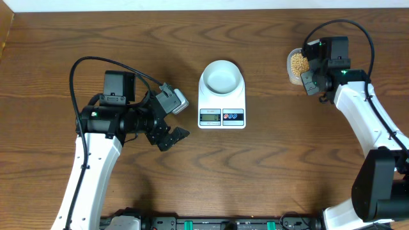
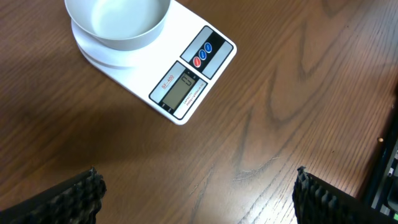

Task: Scoop item into bowl and weigh 50g on scale
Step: 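Push the red scoop through the soybeans with the right gripper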

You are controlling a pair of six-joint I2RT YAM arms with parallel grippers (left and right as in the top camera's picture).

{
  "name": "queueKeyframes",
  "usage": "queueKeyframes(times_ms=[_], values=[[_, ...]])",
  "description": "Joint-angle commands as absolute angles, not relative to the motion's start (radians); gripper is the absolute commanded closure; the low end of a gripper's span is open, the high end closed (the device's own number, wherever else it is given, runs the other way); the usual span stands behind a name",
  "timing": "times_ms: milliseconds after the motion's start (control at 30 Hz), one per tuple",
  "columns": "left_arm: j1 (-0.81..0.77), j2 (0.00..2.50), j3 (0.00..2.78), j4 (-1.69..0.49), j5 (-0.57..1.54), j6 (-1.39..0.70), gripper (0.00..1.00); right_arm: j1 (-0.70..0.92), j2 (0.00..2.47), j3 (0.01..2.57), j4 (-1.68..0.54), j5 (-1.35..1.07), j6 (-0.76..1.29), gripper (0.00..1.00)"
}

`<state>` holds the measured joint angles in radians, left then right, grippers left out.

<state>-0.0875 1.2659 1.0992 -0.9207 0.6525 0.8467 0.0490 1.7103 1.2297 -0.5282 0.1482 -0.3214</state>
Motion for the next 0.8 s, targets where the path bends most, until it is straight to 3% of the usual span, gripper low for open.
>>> queueKeyframes(times_ms=[0,767], values=[[-0.083,1.255,1.123,-0.927,0.658,0.863,0.01,0.046,1.722,1.248,-0.556,0.04,-0.281,0.99],[-0.083,1.255,1.123,-0.927,0.658,0.863,0.01,-0.033,1.757,1.248,-0.56,-0.111,-0.169,0.99]])
